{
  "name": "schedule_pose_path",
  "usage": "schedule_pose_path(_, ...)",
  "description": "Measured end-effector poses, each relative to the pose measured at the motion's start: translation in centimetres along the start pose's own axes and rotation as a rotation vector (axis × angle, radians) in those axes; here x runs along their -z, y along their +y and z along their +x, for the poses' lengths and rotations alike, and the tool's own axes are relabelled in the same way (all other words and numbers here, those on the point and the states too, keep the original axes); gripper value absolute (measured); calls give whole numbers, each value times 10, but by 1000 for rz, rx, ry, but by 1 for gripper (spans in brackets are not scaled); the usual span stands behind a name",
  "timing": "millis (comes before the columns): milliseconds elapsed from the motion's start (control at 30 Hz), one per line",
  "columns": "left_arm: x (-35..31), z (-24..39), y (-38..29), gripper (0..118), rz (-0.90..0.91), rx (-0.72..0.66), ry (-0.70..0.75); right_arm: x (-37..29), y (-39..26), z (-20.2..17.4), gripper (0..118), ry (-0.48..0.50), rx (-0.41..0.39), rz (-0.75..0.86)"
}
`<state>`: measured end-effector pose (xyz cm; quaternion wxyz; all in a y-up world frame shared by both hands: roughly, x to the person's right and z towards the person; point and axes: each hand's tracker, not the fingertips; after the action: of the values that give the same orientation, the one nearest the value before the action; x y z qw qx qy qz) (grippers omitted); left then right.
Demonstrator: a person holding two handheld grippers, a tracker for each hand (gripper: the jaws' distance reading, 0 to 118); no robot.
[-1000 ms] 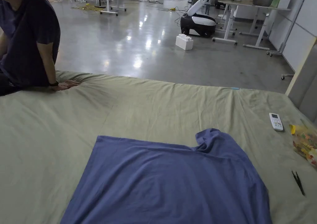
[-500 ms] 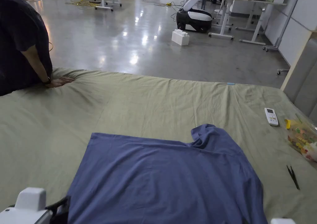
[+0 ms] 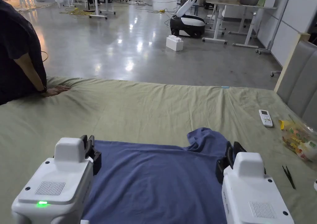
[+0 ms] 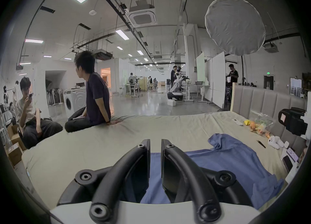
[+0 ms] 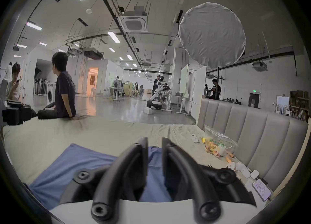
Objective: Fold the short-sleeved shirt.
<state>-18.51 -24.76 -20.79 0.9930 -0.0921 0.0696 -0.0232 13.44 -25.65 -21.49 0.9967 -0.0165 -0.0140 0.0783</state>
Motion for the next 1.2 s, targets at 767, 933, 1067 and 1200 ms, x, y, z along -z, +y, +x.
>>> schedule_pose_path(767, -33, -103, -98, 4, -609, -44, -22, 3, -22, -15, 1, 68, -58, -96)
schedule_pose_path(933, -47, -128, -135, 25, -755, -118, 32, 4, -36, -17, 1, 75, -74, -147)
schedule_pose_path(1067, -35, -136, -156, 76, -836, -171, 0, 3, -39, -19, 1, 87, -74, -178)
schedule_pose_path(1200, -15, -142, -174, 76, -829, -214, 20, 0, -40, -22, 1, 100, -95, -179)
